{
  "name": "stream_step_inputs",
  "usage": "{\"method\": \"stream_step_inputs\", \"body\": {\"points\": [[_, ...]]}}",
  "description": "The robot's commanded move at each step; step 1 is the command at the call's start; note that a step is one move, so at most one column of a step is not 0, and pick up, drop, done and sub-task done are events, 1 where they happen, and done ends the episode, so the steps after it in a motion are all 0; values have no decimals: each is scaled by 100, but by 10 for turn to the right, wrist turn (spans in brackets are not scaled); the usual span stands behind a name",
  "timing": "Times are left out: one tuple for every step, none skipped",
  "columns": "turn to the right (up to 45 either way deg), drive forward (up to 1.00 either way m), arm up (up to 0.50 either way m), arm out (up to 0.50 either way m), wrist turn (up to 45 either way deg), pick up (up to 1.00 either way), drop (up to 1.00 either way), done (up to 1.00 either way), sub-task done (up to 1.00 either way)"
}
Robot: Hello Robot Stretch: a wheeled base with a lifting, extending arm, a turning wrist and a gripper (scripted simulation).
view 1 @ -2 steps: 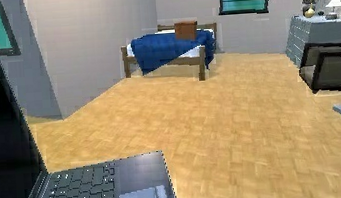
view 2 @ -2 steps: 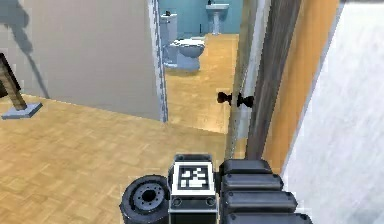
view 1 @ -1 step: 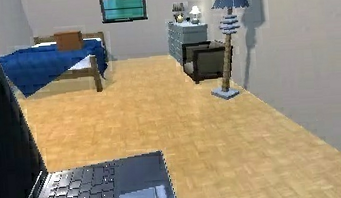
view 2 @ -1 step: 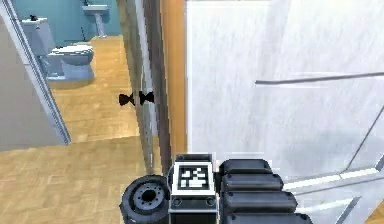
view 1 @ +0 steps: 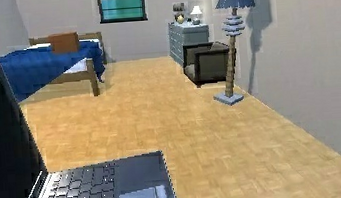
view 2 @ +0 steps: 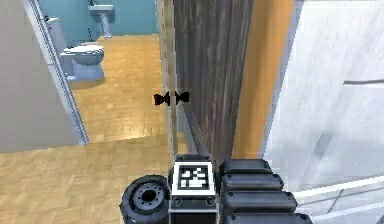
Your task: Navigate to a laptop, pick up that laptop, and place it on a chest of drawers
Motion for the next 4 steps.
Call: {"method": "stream_step_inputs", "body": {"points": [[-90,0,0,0,0,0,0,0,0],[0,35,0,0,0,0,0,0,0],[60,0,0,0,0,0,0,0,0],[0,100,0,0,0,0,0,0,0]]}}
